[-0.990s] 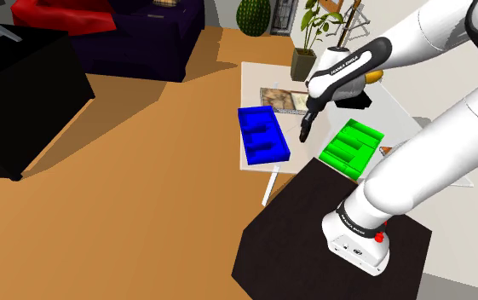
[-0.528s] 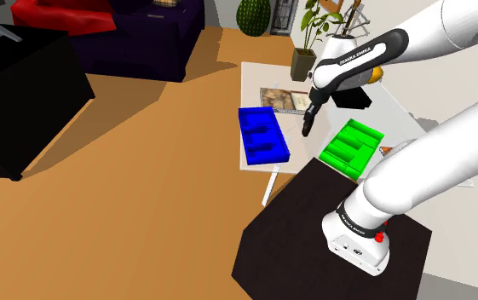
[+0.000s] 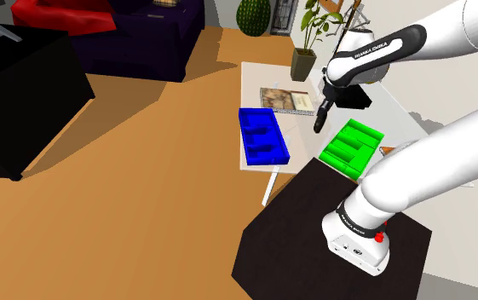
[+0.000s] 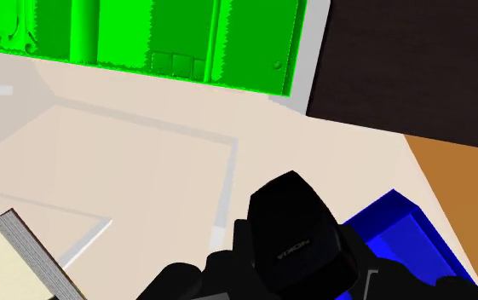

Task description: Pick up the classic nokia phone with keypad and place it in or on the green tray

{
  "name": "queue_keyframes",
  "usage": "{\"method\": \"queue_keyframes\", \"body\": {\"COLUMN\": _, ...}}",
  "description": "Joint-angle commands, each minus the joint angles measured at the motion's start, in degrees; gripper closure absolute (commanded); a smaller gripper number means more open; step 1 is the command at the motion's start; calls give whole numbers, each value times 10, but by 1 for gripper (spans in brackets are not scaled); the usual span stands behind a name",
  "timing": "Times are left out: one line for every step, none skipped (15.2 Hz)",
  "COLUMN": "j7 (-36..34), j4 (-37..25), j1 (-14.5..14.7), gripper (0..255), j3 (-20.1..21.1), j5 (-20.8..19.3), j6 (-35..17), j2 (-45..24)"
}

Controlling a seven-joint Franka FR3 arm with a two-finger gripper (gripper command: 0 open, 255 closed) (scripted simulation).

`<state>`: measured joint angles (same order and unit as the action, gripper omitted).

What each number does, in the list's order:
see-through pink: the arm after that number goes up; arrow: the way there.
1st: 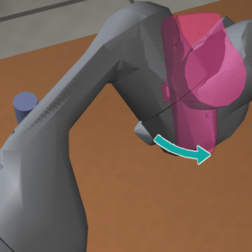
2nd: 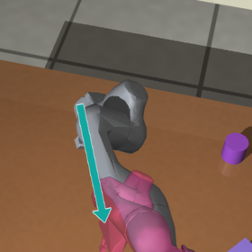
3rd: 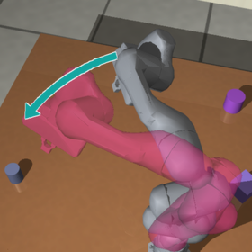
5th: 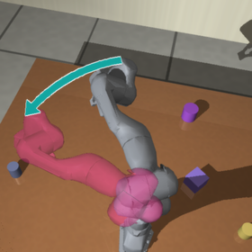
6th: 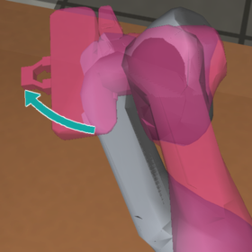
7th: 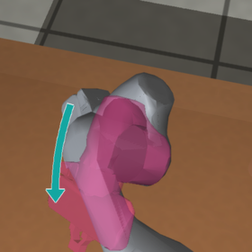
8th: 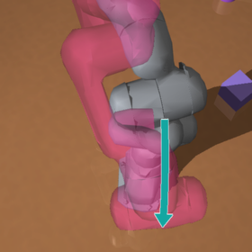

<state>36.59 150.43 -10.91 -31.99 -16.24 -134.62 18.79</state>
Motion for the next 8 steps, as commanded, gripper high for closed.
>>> {"method": "queue_keyframes", "body": {"j7": 32, "j4": -4, "j1": -18, "gripper": 255, "j3": -22, "j5": -11, "j6": 7, "j2": 8}}
{"method": "queue_keyframes", "body": {"j7": 47, "j4": -7, "j1": -25, "gripper": 255, "j3": -32, "j5": -15, "j6": 10, "j2": 9}}
{"method": "queue_keyframes", "body": {"j7": 63, "j4": -11, "j1": -31, "gripper": 255, "j3": -43, "j5": -18, "j6": 12, "j2": 9}}
{"method": "queue_keyframes", "body": {"j7": 79, "j4": -16, "j1": -37, "gripper": 255, "j3": -54, "j5": -20, "j6": 14, "j2": 8}}
{"method": "queue_keyframes", "body": {"j7": 95, "j4": -21, "j1": -43, "gripper": 255, "j3": -65, "j5": -22, "j6": 16, "j2": 7}}
{"method": "queue_keyframes", "body": {"j7": 112, "j4": -28, "j1": -48, "gripper": 255, "j3": -77, "j5": -23, "j6": 17, "j2": 4}}
{"method": "queue_keyframes", "body": {"j7": 128, "j4": -34, "j1": -52, "gripper": 255, "j3": -88, "j5": -23, "j6": 19, "j2": 2}}
{"method": "queue_keyframes", "body": {"j7": 145, "j4": -42, "j1": -56, "gripper": 255, "j3": -100, "j5": -23, "j6": 21, "j2": -2}}
